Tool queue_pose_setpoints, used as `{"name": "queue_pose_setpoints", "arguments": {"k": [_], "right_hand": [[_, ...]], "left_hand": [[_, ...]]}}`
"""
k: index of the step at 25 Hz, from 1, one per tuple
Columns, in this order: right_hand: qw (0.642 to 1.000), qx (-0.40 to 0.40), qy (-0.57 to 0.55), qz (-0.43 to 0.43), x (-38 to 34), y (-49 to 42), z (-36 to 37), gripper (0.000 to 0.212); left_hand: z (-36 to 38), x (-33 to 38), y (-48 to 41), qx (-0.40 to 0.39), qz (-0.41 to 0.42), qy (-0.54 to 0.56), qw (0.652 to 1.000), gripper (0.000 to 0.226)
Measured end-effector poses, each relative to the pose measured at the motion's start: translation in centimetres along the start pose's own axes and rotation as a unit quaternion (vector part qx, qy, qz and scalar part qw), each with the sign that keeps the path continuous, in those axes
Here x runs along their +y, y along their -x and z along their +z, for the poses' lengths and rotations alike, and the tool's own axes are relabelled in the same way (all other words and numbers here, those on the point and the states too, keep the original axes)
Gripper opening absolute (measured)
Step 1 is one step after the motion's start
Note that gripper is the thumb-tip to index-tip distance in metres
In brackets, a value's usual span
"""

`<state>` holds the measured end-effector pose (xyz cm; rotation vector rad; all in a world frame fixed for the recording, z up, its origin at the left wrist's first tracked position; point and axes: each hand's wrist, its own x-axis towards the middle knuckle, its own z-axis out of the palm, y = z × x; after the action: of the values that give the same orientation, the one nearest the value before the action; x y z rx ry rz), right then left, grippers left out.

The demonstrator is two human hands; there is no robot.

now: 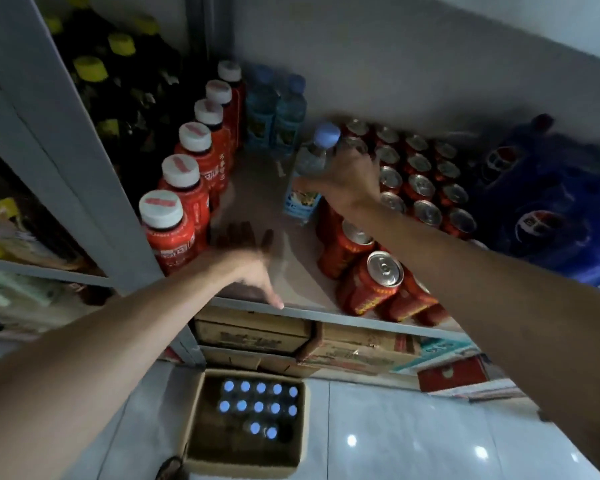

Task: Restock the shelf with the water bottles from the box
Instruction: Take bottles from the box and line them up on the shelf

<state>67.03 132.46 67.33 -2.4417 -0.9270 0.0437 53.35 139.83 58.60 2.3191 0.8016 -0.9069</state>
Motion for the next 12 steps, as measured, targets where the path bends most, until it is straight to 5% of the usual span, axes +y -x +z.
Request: {"name": "queue_pose_setpoints", "arguments": {"k": [4,12], "right_hand": [[0.997,-0.004,0.081,-0.011,1.1,-4.3,2.2,0.077],[0.994,-0.088,0.055,0.027,3.0,-7.7,2.4,0.076]], "left_hand": [[-1.4,1.2,-1.1,-0.031,-0.036,-0.125,0.991,0.122],[-1.6,1.2,-1.6,-0.013,-0.023,-0.163,0.986,0.136]]}}
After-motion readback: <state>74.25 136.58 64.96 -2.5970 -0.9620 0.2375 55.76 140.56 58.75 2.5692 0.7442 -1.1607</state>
